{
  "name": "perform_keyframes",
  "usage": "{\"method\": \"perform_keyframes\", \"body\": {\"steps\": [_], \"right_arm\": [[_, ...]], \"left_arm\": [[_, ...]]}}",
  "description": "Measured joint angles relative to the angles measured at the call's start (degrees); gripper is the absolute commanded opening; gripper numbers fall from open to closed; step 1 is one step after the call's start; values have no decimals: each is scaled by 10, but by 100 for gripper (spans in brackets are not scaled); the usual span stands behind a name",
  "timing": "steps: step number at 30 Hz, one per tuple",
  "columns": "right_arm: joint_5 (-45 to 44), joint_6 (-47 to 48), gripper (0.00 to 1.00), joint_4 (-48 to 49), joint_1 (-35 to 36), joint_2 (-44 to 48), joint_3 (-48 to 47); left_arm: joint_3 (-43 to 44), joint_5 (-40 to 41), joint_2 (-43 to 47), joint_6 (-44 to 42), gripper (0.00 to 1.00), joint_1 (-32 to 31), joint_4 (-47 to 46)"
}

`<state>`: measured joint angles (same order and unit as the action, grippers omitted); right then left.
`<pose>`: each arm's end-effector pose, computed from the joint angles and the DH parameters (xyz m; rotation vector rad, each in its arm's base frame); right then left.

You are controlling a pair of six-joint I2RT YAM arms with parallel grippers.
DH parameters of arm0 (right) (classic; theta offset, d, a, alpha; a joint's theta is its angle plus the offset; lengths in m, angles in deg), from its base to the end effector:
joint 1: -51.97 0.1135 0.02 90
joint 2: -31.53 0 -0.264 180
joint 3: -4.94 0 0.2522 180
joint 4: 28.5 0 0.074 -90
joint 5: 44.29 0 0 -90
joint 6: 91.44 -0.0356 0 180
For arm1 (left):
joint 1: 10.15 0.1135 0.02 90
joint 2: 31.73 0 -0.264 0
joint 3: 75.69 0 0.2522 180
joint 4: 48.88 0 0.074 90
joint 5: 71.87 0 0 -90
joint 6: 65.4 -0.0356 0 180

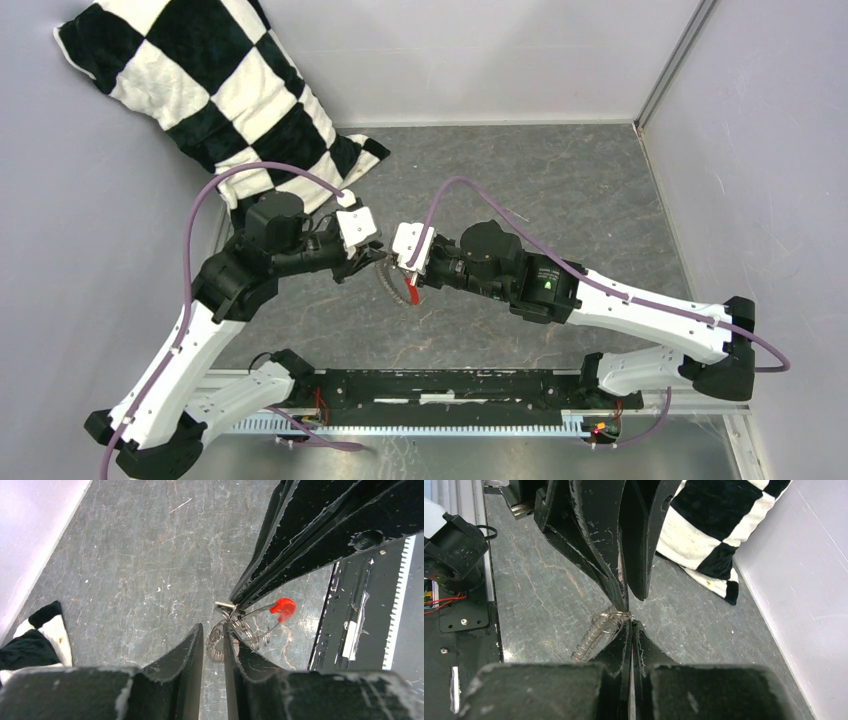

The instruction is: Put the keys on the keyring

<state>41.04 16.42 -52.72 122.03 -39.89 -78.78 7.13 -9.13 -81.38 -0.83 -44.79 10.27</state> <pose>0.1014 0.2711 0.3949 -1.2165 1.3479 0.5810 0.1184 -0.1016 0.4064 1.2605 1.5759 -0.5824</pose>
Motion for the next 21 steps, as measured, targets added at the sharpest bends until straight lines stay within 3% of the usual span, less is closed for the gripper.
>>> {"method": "perform_keyframes", "body": {"steps": [21], "right_arm": [[2, 0, 1, 0, 0, 0, 0]], "left_arm": [[-1, -34, 10, 1, 29, 0, 29]]}}
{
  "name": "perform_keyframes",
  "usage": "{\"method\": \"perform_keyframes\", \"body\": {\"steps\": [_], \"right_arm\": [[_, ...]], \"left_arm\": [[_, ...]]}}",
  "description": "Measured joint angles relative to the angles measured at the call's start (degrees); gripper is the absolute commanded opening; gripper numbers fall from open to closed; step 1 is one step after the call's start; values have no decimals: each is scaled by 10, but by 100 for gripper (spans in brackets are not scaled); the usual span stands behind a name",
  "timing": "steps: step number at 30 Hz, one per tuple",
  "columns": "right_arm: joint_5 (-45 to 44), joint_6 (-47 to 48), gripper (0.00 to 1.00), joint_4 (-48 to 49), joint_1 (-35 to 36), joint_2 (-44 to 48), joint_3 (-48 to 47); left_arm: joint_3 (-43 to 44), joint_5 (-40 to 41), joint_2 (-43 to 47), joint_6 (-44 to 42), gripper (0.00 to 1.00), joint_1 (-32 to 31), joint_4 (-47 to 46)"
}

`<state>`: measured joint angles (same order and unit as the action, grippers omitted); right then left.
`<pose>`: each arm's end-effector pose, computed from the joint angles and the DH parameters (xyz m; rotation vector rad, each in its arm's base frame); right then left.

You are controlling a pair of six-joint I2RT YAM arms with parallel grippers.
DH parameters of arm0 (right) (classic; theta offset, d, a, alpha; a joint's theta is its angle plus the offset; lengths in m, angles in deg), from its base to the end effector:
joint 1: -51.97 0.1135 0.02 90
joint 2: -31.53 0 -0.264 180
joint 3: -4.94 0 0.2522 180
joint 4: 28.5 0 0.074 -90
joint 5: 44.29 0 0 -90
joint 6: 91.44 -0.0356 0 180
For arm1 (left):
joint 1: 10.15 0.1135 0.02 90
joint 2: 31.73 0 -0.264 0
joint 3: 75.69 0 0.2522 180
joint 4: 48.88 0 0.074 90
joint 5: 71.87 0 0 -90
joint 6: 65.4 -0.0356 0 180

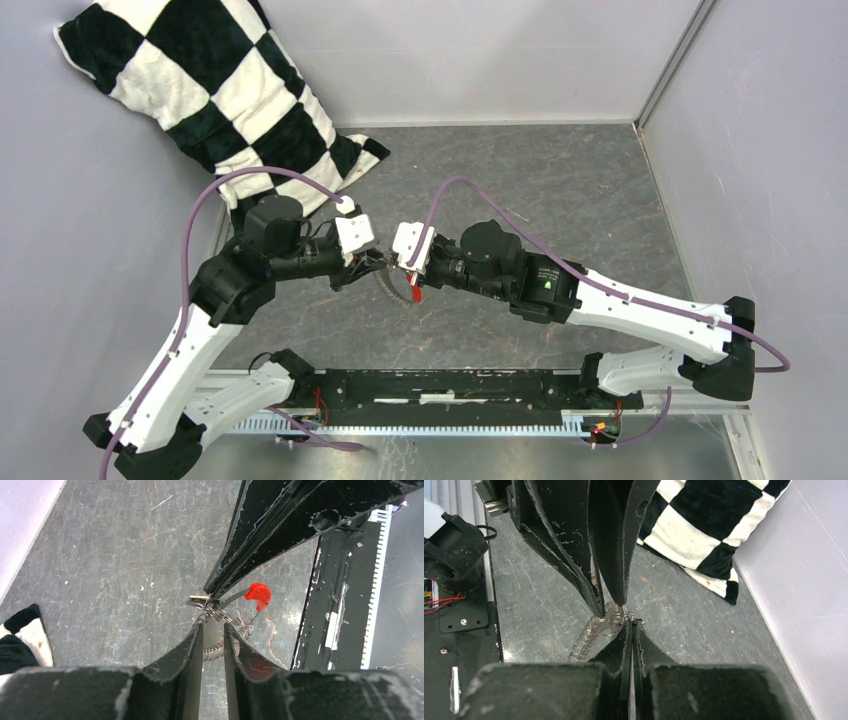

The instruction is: Put the keys on the keyring

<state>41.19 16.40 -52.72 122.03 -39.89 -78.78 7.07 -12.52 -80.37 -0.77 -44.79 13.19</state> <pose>0.1013 0.2711 0.3949 -1.2179 1.3471 0.5835 0.1104 -0.0984 0.4041 1.2978 1.5819 -0.6496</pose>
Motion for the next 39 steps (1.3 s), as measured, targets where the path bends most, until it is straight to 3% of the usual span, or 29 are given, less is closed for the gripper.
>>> {"method": "perform_keyframes", "body": {"steps": [23, 39], "right_arm": [[0, -6, 1, -1, 1, -15, -22], [-7, -6, 1, -4, 7, -17, -25]], "left_arm": [[-18, -27, 0, 40, 30, 0, -21], [-29, 21, 3, 74, 24, 0, -53]]}}
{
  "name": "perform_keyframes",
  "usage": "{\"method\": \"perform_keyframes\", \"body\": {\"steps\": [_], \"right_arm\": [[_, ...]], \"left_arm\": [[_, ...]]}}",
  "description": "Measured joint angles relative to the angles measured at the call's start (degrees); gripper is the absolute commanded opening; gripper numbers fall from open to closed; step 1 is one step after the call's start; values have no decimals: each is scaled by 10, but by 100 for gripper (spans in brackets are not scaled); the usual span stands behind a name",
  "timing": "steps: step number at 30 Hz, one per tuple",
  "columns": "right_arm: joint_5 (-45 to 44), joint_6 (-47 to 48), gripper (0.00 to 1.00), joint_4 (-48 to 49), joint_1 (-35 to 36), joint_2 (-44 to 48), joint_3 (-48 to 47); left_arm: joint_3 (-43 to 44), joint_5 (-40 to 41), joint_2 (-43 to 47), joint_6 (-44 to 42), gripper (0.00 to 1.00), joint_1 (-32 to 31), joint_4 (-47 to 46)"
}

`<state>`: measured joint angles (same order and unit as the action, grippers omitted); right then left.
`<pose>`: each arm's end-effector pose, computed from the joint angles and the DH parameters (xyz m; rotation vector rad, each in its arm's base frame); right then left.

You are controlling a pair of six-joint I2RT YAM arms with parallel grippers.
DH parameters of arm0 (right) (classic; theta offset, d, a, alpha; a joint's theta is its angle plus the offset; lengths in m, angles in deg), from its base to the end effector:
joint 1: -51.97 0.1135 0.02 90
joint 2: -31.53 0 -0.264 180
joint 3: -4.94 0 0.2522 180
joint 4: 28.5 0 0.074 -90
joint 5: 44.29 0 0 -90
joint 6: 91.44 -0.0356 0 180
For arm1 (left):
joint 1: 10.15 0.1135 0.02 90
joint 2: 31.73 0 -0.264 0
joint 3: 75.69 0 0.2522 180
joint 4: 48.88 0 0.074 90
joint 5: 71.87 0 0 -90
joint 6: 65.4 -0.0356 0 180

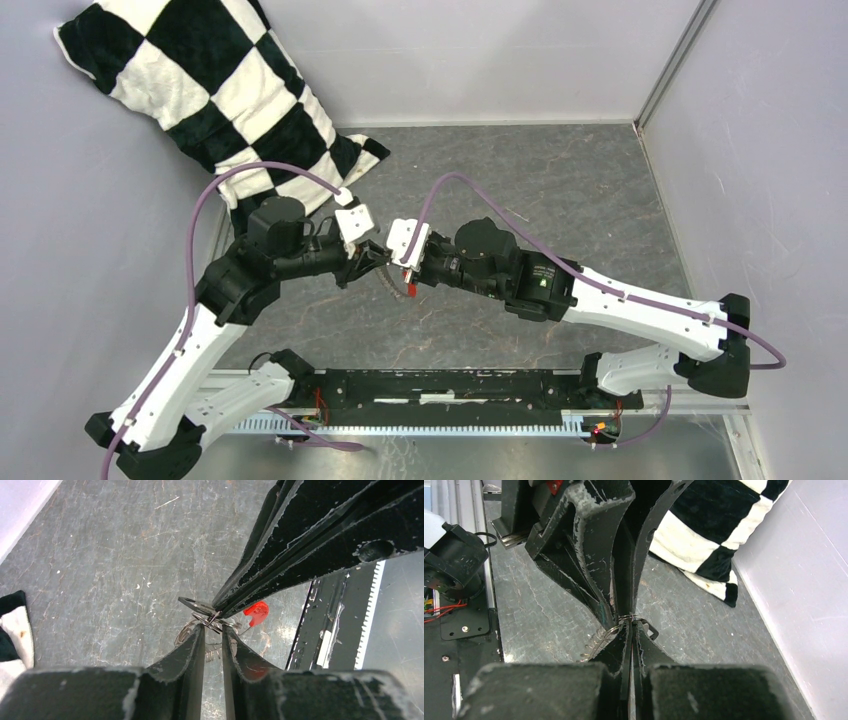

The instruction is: Put the keys on the keyring

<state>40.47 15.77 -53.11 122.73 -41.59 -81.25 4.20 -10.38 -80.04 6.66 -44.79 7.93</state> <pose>0.1007 0.2786 0.4013 -1.2075 1.3484 0.5914 0.1175 -0.1018 0.3978 1.1711 1.6453 -0.6848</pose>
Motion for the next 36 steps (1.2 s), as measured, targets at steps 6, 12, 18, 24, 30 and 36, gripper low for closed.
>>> {"method": "perform_keyframes", "body": {"steps": [6, 12, 18, 24, 30, 36], "right_arm": [[1, -2, 1, -3, 1, -1, 0], [1, -5, 1, -5, 2, -1, 0], [-3, -10, 1, -4, 3, -1, 0], [-17, -22, 1, 2, 4, 0, 1], [-40, -40, 1, 29, 7, 14, 24], [-53, -69, 1, 66, 7, 35, 63]], "left_arm": [[-9, 0, 11, 0, 17, 0, 0], [-15, -2, 19, -1, 2, 0, -1], [-17, -2, 23, -1, 2, 0, 0], [-18, -2, 31, -11, 2, 0, 0], [-38, -7, 62, -25, 2, 0, -18], [-48, -17, 81, -39, 2, 0, -41]]}}
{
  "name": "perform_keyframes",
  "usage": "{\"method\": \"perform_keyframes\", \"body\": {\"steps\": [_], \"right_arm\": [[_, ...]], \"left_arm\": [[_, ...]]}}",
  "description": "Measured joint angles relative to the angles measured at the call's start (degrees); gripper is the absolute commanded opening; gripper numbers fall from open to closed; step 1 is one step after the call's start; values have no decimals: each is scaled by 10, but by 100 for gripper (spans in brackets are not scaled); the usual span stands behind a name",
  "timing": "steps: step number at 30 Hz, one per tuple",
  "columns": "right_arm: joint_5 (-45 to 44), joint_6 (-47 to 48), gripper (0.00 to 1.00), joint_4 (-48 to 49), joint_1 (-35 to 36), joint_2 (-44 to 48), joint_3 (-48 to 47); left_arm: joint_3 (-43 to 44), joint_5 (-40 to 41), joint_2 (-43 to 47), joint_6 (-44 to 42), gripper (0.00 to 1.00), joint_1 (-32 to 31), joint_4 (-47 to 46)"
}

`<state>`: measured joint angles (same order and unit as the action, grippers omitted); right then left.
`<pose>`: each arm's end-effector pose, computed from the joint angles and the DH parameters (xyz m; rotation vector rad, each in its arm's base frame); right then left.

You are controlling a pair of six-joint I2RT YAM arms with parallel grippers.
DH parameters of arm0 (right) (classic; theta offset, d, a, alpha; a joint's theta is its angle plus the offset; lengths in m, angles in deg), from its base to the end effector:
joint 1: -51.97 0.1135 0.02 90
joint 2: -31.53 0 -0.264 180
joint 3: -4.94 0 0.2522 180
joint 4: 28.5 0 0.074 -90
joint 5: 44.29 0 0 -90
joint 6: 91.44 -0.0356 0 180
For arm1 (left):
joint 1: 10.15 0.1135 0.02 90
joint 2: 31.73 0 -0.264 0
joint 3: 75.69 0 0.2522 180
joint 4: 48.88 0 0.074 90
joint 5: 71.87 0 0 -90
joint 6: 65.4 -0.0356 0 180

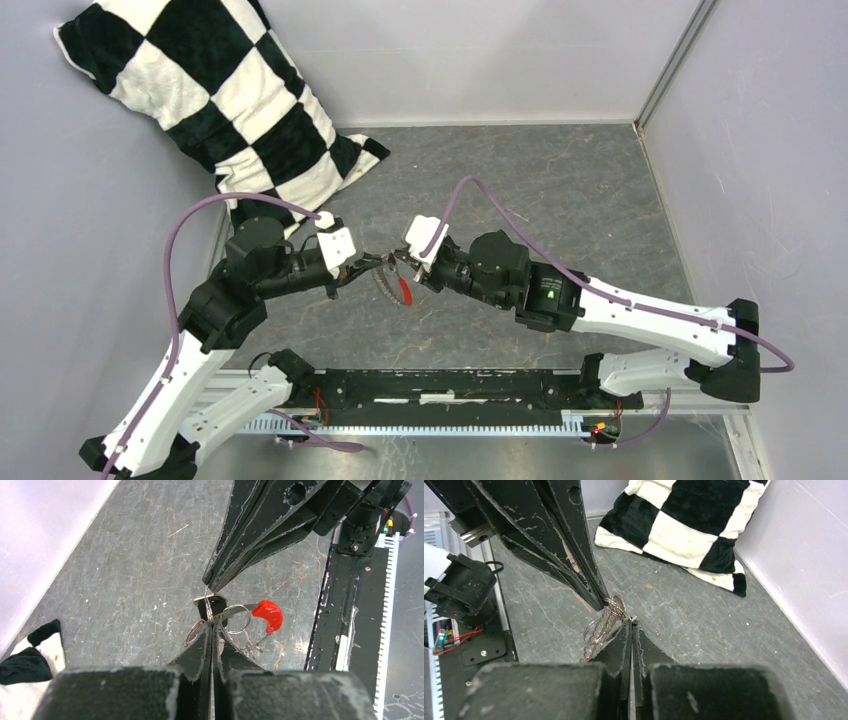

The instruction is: Put the keys on the keyring

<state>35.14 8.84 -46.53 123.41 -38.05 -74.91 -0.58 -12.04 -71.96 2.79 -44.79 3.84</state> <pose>0.0966 0.2672 0.3912 -1.0319 1.4076 0.6341 0.0927 -0.0858 0.3961 1.1975 1.4611 -0.6474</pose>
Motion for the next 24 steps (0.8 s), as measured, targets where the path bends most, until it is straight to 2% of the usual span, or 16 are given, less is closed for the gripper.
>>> {"method": "perform_keyframes", "body": {"steps": [12, 24], "right_arm": [[7, -49, 0, 31, -9, 18, 26], [92, -123, 1, 85, -56, 47, 78]], "left_arm": [[-12, -11, 15, -9, 2, 0, -23], [-16, -32, 24, -27, 2, 0, -40]]}}
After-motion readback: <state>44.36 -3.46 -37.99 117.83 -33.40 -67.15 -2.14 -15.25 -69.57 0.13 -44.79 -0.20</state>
